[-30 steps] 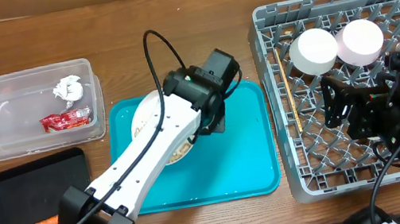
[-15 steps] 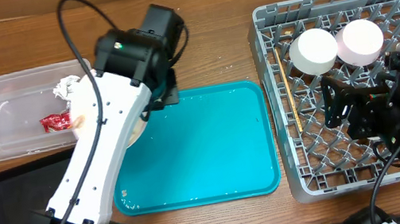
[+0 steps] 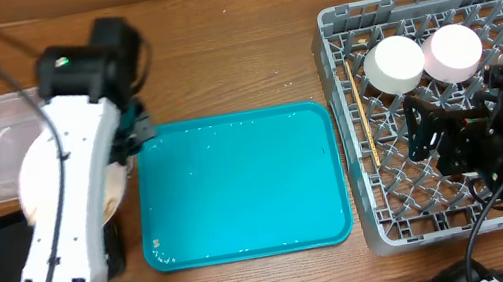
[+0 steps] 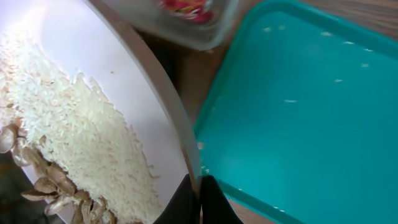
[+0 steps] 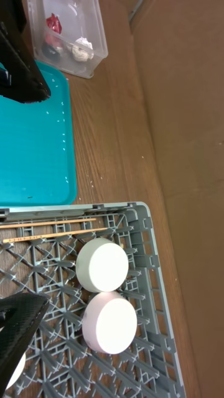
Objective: Sort waste into correct bins and load items into the dishwasher
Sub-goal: 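Tip the plate over the black tray to dump the rice and shells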
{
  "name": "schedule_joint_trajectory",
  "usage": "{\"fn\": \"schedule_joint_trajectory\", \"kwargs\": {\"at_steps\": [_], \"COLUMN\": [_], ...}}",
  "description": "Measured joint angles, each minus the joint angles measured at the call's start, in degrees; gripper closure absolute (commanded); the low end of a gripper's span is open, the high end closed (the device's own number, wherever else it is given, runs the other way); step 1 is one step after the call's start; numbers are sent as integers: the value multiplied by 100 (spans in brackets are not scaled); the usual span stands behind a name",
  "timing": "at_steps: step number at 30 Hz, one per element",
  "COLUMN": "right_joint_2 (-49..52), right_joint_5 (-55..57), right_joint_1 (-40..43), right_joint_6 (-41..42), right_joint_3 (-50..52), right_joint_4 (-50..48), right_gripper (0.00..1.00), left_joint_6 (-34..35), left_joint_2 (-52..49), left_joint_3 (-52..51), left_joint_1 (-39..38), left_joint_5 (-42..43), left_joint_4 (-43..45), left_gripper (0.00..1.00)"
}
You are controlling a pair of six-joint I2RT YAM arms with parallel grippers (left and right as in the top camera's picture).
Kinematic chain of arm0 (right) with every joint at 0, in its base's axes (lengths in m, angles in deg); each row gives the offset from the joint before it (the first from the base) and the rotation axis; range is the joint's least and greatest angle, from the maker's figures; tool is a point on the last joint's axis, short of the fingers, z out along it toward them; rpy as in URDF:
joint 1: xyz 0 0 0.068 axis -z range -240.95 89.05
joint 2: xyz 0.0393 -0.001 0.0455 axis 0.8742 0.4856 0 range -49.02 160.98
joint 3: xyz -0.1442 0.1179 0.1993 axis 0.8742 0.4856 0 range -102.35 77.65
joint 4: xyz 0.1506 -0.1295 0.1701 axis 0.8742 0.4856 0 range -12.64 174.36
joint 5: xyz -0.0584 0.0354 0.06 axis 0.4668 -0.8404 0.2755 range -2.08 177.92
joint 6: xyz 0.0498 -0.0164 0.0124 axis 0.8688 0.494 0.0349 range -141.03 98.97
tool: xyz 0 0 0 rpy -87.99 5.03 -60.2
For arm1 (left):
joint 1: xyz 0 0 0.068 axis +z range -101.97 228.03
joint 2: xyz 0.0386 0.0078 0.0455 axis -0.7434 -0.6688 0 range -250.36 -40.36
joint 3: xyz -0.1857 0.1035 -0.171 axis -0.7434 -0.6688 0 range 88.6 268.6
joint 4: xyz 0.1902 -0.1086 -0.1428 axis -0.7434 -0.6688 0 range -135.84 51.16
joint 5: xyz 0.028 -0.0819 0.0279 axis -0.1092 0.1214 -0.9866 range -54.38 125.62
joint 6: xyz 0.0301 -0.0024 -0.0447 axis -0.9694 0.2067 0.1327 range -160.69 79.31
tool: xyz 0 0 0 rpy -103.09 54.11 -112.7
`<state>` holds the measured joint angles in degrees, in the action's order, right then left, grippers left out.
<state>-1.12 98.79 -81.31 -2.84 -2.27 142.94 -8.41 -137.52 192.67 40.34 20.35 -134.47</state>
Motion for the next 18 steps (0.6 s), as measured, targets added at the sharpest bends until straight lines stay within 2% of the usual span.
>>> {"fn": "schedule_joint_trajectory", "kwargs": {"at_steps": [5,11,18], "right_joint_2": [0,0,0], "right_joint_5": [2,2,2], "right_joint_1": [0,0,2], "right_joint_6": [2,2,2], "right_joint_3": [0,0,0], "right_joint_4": [0,0,0], "right_gripper": [0,0,0], "left_joint_6": [-24,-219,-492], "left_joint_2": [743,1714,1937], "left_joint_3": [-870,-2203,-3582], "left_joint_1": [935,2181,3121], "left_joint_5": [129,691,1690], "left_joint_4": [702,2035,3829], "left_gripper": [96,96,96]}}
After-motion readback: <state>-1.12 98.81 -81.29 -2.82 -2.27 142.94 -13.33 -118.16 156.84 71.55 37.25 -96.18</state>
